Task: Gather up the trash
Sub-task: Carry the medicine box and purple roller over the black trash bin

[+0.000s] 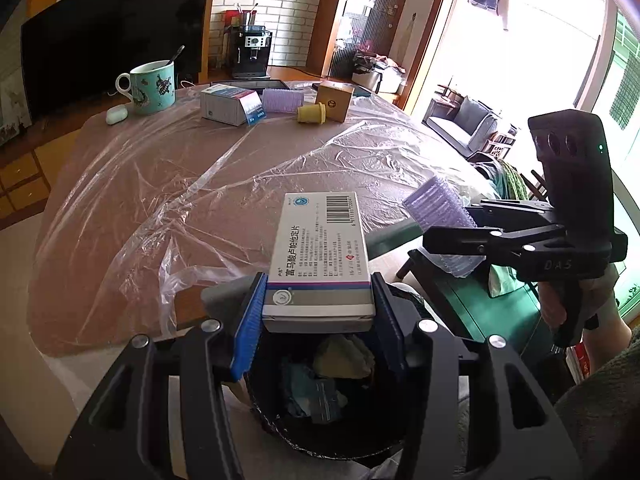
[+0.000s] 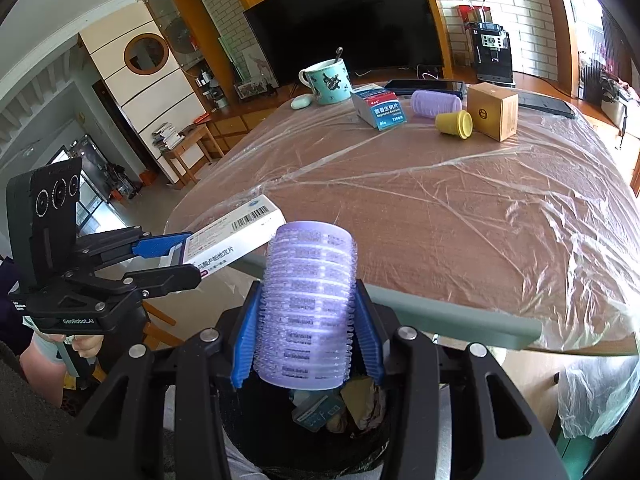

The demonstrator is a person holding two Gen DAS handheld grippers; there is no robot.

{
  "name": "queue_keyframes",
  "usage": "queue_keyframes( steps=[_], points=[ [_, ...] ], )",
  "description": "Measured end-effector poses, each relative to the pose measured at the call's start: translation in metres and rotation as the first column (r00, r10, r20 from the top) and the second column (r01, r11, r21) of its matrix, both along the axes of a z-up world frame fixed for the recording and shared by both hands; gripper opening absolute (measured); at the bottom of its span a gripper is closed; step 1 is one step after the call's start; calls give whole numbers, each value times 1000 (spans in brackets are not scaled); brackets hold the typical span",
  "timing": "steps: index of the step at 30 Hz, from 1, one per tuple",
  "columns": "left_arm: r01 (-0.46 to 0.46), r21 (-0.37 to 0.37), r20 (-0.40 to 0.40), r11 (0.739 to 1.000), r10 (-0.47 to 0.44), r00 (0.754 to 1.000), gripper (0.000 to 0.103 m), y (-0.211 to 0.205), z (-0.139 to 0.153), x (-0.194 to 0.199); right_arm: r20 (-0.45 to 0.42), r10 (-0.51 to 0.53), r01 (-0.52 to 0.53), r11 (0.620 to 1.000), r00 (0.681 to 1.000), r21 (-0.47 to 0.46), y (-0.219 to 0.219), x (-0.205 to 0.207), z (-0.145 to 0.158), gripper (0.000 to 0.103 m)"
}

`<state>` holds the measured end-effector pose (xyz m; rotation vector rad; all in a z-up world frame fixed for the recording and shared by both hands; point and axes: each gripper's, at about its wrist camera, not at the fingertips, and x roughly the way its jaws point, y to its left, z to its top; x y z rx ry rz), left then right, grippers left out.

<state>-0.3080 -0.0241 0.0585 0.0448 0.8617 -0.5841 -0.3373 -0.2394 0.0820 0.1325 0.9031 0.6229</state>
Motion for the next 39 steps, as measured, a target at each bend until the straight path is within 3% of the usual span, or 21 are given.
queue_keyframes(
  steps=[19, 39],
  points=[
    [65, 50, -75, 997, -61, 995, 52, -7, -22, -33, -42, 6, -7, 1000, 999, -12, -2, -23, -13, 44],
    [67, 110, -134, 992, -52, 990, 52, -15, -56, -26, -111, 29, -36, 998, 993, -60, 10, -27, -44, 44]
  ],
)
